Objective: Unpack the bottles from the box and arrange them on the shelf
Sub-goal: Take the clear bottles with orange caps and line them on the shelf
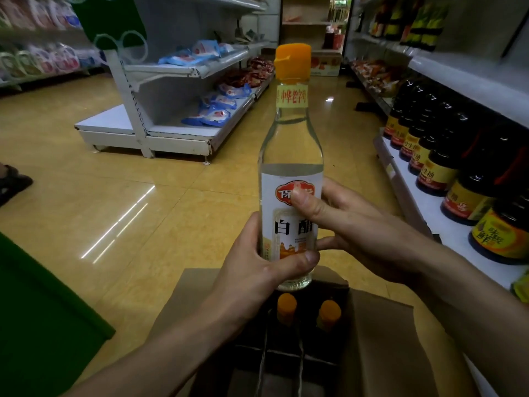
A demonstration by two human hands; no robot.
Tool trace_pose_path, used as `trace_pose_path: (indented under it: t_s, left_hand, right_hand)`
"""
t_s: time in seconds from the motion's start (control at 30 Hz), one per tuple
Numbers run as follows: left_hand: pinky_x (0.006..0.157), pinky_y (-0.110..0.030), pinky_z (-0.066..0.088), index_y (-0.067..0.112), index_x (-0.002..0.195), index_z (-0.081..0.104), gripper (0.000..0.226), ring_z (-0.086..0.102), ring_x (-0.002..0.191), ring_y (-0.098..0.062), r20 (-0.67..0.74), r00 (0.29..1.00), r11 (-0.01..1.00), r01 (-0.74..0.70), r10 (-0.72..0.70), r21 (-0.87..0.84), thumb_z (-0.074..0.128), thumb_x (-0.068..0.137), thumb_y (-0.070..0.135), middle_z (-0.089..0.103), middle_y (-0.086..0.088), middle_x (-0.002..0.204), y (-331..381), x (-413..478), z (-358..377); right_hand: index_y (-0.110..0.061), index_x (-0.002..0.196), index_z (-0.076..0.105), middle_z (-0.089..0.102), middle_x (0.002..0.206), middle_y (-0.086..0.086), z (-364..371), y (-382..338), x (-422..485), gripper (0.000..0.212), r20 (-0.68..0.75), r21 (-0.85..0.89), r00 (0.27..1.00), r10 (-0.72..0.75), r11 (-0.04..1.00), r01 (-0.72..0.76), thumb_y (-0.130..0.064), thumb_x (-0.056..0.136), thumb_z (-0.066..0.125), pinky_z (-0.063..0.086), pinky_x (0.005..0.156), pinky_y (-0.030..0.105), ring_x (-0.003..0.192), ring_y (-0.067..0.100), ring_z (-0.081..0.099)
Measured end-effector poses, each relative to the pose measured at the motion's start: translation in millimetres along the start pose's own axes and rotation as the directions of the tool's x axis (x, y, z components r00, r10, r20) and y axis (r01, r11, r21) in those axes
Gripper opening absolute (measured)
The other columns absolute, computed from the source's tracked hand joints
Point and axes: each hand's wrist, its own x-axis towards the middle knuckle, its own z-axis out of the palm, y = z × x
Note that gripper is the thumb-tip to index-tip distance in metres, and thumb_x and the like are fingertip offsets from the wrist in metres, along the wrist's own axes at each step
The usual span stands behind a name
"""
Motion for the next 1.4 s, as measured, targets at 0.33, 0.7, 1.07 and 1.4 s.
trace_pose_path:
  t_s: [0.33, 0.7, 1.07, 1.4]
  left_hand:
    - [0.084, -0.035, 0.062, 0.027, 0.125, 0.058, 0.057, 0.075, 0.100, -0.019, -0.006, 0.993, 0.992, 0.121, -0.121, -0.023, 0.085, 0.076, 0.017, 0.076, -0.002, 0.109, 5.4, -6.1, 4.8]
    - [0.076, -0.029, 0.060, 0.018, 0.125, 0.058, 0.060, 0.075, 0.098, -0.024, -0.026, 0.951, 0.947, 0.303, -0.308, -0.107, 0.086, 0.072, 0.013, 0.074, -0.011, 0.109, 62.5, -40.7, 9.9]
    - [0.077, -0.029, 0.061, 0.024, 0.123, 0.059, 0.054, 0.075, 0.096, -0.017, 0.029, 0.929, 0.927, 0.370, -0.369, -0.055, 0.083, 0.079, 0.006, 0.076, -0.002, 0.106, 196.5, -55.4, 1.8]
    - [0.087, -0.042, 0.062, 0.029, 0.124, 0.059, 0.058, 0.074, 0.102, -0.021, 0.074, 0.926, 0.926, 0.374, -0.371, -0.043, 0.084, 0.073, 0.019, 0.076, -0.001, 0.109, 349.1, -53.5, 11.2]
  right_hand:
    - [-0.048, 0.117, 0.060, 0.072, 0.112, -0.025, 7.5, 0.2, -5.9, 0.040, -0.075, 0.036, 0.996, 0.055, 0.998, -0.052, -0.060, 0.080, 0.057, 0.059, 0.076, 0.022, 0.105, -0.007, 0.068]
    - [-0.028, 0.125, 0.063, 0.077, 0.113, -0.008, 15.6, -54.8, -33.1, 0.050, -0.087, 0.204, 0.976, 0.201, 0.962, -0.180, -0.047, 0.079, 0.063, 0.061, 0.085, 0.028, 0.105, 0.008, 0.073]
    - [-0.030, 0.122, 0.064, 0.078, 0.109, -0.010, 1.2, -175.8, -51.5, 0.045, -0.069, 0.295, 0.963, 0.261, 0.927, -0.231, -0.042, 0.079, 0.064, 0.060, 0.081, 0.022, 0.100, 0.008, 0.075]
    - [-0.034, 0.125, 0.062, 0.077, 0.112, -0.013, -41.4, -322.3, -71.5, 0.047, -0.074, 0.293, 0.958, 0.277, 0.924, -0.245, -0.045, 0.079, 0.064, 0.060, 0.084, 0.024, 0.104, 0.006, 0.073]
